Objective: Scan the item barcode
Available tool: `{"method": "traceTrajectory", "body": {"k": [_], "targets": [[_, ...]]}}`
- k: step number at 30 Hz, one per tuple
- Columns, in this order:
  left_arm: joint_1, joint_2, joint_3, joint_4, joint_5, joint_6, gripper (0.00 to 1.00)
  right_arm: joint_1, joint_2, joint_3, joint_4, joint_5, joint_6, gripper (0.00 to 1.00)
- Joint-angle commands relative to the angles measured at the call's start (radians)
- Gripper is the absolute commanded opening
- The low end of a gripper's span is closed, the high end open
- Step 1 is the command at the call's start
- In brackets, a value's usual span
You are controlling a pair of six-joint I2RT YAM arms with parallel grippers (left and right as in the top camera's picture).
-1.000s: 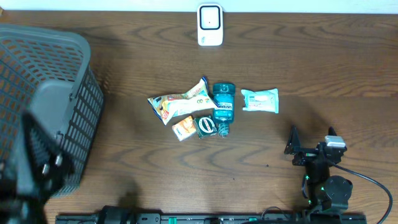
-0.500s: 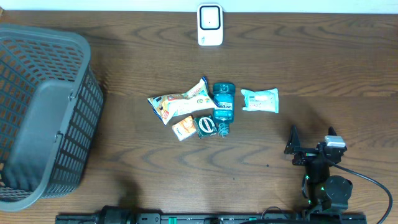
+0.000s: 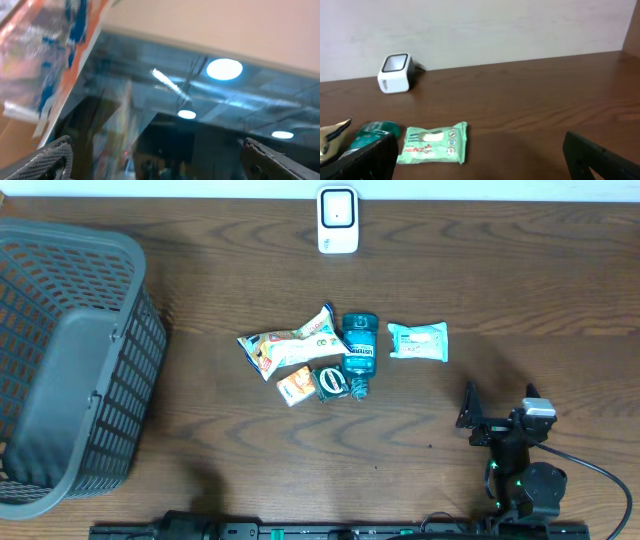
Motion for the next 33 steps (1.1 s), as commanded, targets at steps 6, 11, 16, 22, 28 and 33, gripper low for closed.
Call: {"method": "traceTrajectory", "body": {"k": [6, 11, 16, 22, 28, 33], "targets": [[0.002, -0.004, -0.091, -0.222, -0.061, -0.007, 0.98, 0.002, -0.002, -0.002, 0.046, -0.058, 0.253, 0.99], [0.002, -0.005, -0.197, -0.257, -0.066, 0.025, 0.98, 0.003, 0.013, 0.016, 0.043, -0.264, 0.300, 0.99], [0.001, -0.005, -0.357, -0.213, -0.065, 0.017, 0.98, 0.003, 0.112, 0.110, -0.096, -0.309, 0.333, 0.99], [0.001, -0.004, -0.508, -0.192, -0.064, 0.017, 0.98, 0.003, 0.372, 0.338, -0.158, -0.286, 0.306, 0.99], [0.001, -0.004, -0.571, -0.198, -0.064, -0.010, 0.98, 0.006, 0.779, 0.671, -0.426, -0.279, 0.307, 0.99], [0.001, -0.004, -0.575, -0.233, -0.064, -0.009, 0.98, 0.009, 1.048, 0.888, -0.554, -0.485, 0.307, 0.99]]}}
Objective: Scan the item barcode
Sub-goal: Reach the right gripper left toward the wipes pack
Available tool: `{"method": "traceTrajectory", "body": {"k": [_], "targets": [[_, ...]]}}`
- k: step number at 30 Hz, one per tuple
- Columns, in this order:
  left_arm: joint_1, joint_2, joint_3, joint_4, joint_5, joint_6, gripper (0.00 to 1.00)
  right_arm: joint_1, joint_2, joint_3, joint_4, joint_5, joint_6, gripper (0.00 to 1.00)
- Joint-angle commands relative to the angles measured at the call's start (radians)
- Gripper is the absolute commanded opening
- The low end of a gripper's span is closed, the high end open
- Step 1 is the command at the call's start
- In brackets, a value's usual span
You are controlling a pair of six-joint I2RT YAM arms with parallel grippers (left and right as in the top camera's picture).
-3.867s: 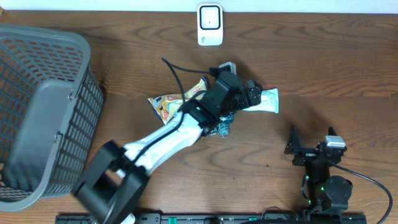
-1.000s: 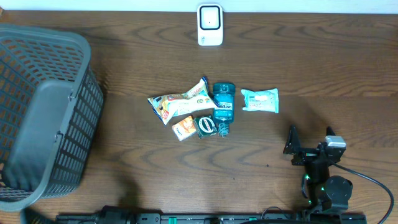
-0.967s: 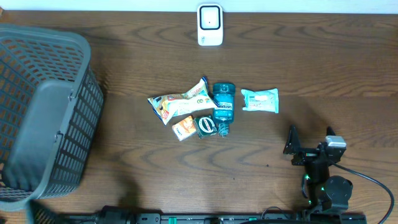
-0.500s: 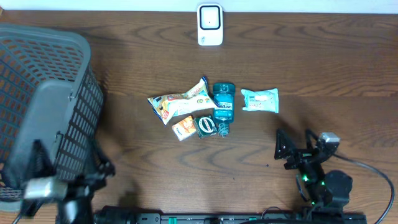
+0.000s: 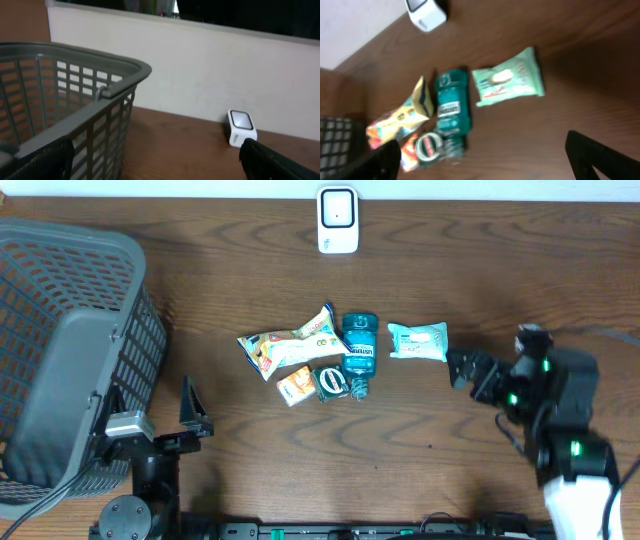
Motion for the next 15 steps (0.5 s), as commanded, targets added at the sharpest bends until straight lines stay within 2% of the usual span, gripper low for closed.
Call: {"method": "traceTrajectory", "body": {"k": [1, 5, 8, 11, 15], "targets": [[0.001, -0.005, -0.002, -0.031, -0.009, -0.010, 0.98, 0.006, 0.134, 0.107, -0.010, -0.212, -0.002, 0.99], [0.001, -0.005, -0.002, -0.111, -0.008, -0.010, 0.98, 0.006, 0.257, 0.124, 0.065, -0.263, 0.035, 0.99], [0.001, -0.005, -0.002, -0.170, -0.008, -0.010, 0.98, 0.006, 0.335, 0.124, 0.105, -0.211, 0.150, 0.98], [0.001, -0.005, -0.002, -0.235, -0.008, -0.010, 0.98, 0.008, 0.429, 0.123, 0.068, -0.106, 0.305, 0.95], [0.001, -0.005, -0.010, -0.261, -0.008, -0.010, 0.98, 0.022, 0.532, 0.123, 0.068, -0.074, 0.316, 0.93]]}}
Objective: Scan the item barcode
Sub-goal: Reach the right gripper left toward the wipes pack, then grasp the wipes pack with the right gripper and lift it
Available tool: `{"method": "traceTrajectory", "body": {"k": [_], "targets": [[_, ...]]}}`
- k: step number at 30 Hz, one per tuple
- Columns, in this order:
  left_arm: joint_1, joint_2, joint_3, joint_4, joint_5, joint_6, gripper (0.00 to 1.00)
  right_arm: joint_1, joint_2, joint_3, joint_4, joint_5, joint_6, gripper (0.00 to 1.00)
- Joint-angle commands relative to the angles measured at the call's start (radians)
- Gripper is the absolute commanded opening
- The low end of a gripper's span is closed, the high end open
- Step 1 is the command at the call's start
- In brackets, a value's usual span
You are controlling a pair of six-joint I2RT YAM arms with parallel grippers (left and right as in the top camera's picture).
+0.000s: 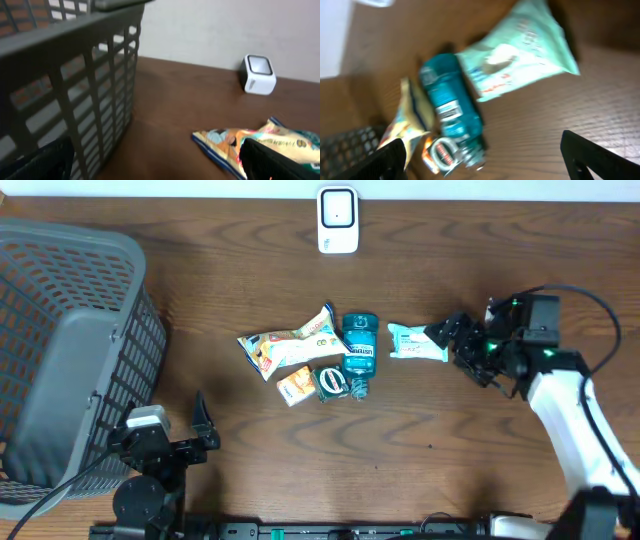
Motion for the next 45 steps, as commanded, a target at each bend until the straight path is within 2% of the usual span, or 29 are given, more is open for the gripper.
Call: {"method": "traceTrajectory", "body": {"k": [1, 4, 7, 12, 16, 20, 23, 28, 31, 37, 42, 43, 45], "targets": [[0.001, -0.005, -0.012, -0.003, -0.008, -0.009, 0.98, 0.021, 0.074, 0.014, 0.003, 0.064, 0.082, 0.93], [0.002, -0.005, -0.037, -0.002, -0.008, -0.025, 0.98, 0.032, 0.115, 0.014, 0.023, 0.107, 0.082, 0.96], [0.001, -0.005, -0.079, -0.002, -0.009, -0.099, 0.98, 0.042, 0.128, 0.014, 0.046, 0.151, 0.102, 0.99], [0.001, -0.005, -0.156, -0.003, -0.009, -0.230, 0.98, 0.077, 0.129, 0.014, 0.054, 0.297, 0.207, 0.99], [0.001, -0.005, -0.188, -0.003, -0.009, -0.298, 0.98, 0.097, 0.138, 0.014, 0.055, 0.337, 0.295, 0.99], [0.001, -0.005, -0.196, -0.004, -0.009, -0.298, 0.98, 0.116, 0.158, 0.013, 0.055, 0.348, 0.389, 0.99], [0.001, -0.005, -0.196, -0.006, -0.009, -0.298, 0.98, 0.138, 0.171, 0.013, 0.084, 0.355, 0.403, 0.99], [0.001, -0.005, -0.196, -0.011, -0.009, -0.298, 0.98, 0.180, 0.178, 0.013, 0.199, 0.367, 0.223, 0.99], [0.001, -0.005, -0.196, -0.011, -0.009, -0.298, 0.98, 0.183, 0.183, 0.013, 0.207, 0.402, 0.225, 0.99], [0.001, -0.005, -0.196, -0.011, -0.009, -0.298, 0.98, 0.186, 0.257, 0.013, 0.172, 0.378, 0.391, 0.99], [0.001, -0.005, -0.196, -0.011, -0.009, -0.298, 0.98, 0.196, 0.378, 0.013, 0.236, 0.361, 0.484, 0.99], [0.001, -0.005, -0.196, -0.011, -0.009, -0.298, 0.98, 0.197, 0.398, 0.013, 0.249, 0.357, 0.499, 0.97], [0.001, -0.005, -0.196, -0.011, -0.009, -0.298, 0.98, 0.196, 0.454, 0.013, 0.283, 0.354, 0.506, 0.85]]}}
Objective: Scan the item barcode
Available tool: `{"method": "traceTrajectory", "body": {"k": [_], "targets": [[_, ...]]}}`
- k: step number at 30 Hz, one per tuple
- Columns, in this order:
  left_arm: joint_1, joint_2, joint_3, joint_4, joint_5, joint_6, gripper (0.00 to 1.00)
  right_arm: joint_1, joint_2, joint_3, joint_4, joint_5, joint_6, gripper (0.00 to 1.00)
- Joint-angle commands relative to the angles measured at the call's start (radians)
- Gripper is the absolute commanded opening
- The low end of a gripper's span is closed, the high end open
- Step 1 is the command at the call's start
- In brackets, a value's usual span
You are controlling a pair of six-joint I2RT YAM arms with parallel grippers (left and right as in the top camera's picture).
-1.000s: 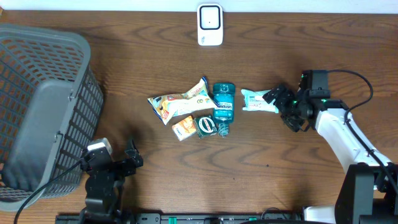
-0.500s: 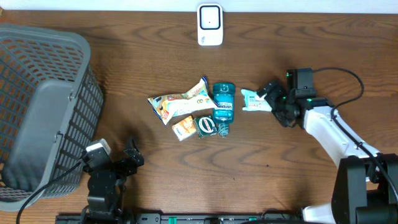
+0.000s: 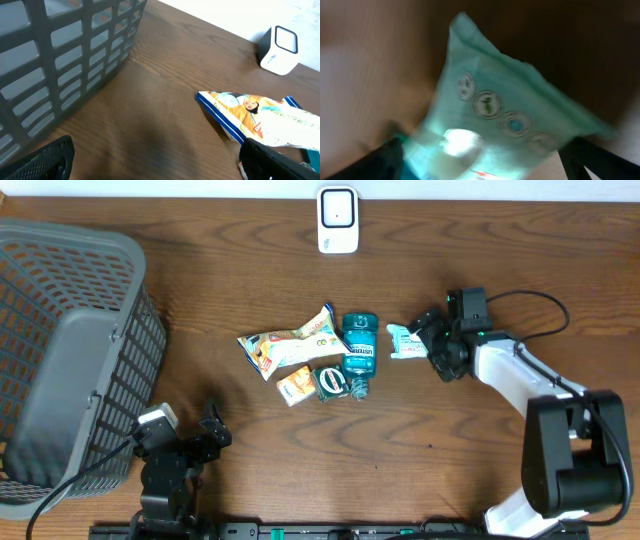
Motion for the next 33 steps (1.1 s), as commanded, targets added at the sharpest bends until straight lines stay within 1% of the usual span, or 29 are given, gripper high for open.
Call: {"method": "traceTrajectory", "body": {"k": [1, 4, 5, 9, 11, 13, 15, 17, 20, 22, 23, 25, 27, 30, 33], "targets": [[0.001, -0.005, -0.006, -0.003, -0.009, -0.010, 0.98, 0.009, 0.133, -0.030, 0.008, -0.009, 0.076, 0.77], [0.001, -0.005, -0.006, -0.003, -0.009, -0.010, 0.98, 0.008, 0.163, -0.030, -0.023, -0.017, 0.074, 0.54], [0.001, -0.005, -0.006, -0.003, -0.009, -0.010, 0.98, 0.009, 0.164, -0.030, -0.042, -0.016, 0.069, 0.48], [0.001, -0.005, -0.006, -0.003, -0.009, -0.010, 0.98, 0.007, 0.164, -0.030, -0.091, -0.016, -0.023, 0.16], [0.001, -0.005, -0.006, -0.003, -0.009, -0.009, 0.98, -0.002, 0.159, -0.030, -0.112, -0.039, -0.066, 0.09], [0.002, -0.005, -0.006, -0.003, -0.009, -0.010, 0.98, -0.021, 0.145, -0.030, -0.114, -0.110, -0.117, 0.01], [0.001, -0.005, -0.006, -0.003, -0.009, -0.009, 0.98, -0.048, 0.119, -0.029, -0.113, -0.208, -0.160, 0.01], [0.001, -0.005, -0.006, -0.003, -0.009, -0.010, 0.98, -0.089, 0.081, -0.029, -0.109, -0.347, -0.229, 0.01], [0.001, -0.005, -0.006, -0.003, -0.009, -0.009, 0.98, -0.166, 0.007, -0.029, -0.115, -0.584, -0.374, 0.01], [0.001, -0.005, -0.006, -0.003, -0.009, -0.010, 0.98, -0.211, -0.035, -0.029, -0.127, -0.725, -0.446, 0.01], [0.001, -0.005, -0.006, -0.003, -0.009, -0.010, 0.98, -0.237, -0.061, -0.029, -0.134, -0.814, -0.466, 0.01], [0.001, -0.005, -0.006, -0.003, -0.009, -0.010, 0.98, -0.272, -0.099, -0.029, -0.145, -0.929, -0.468, 0.01], [0.001, -0.005, -0.006, -0.003, -0.009, -0.010, 0.98, -0.294, -0.127, -0.029, -0.146, -0.990, -0.431, 0.01], [0.001, -0.005, -0.006, -0.003, -0.009, -0.009, 0.98, -0.303, -0.153, -0.029, -0.164, -1.011, -0.249, 0.02], [0.001, -0.005, -0.006, -0.003, -0.009, -0.009, 0.98, -0.302, -0.160, -0.029, -0.253, -1.047, -0.053, 0.02]]}}
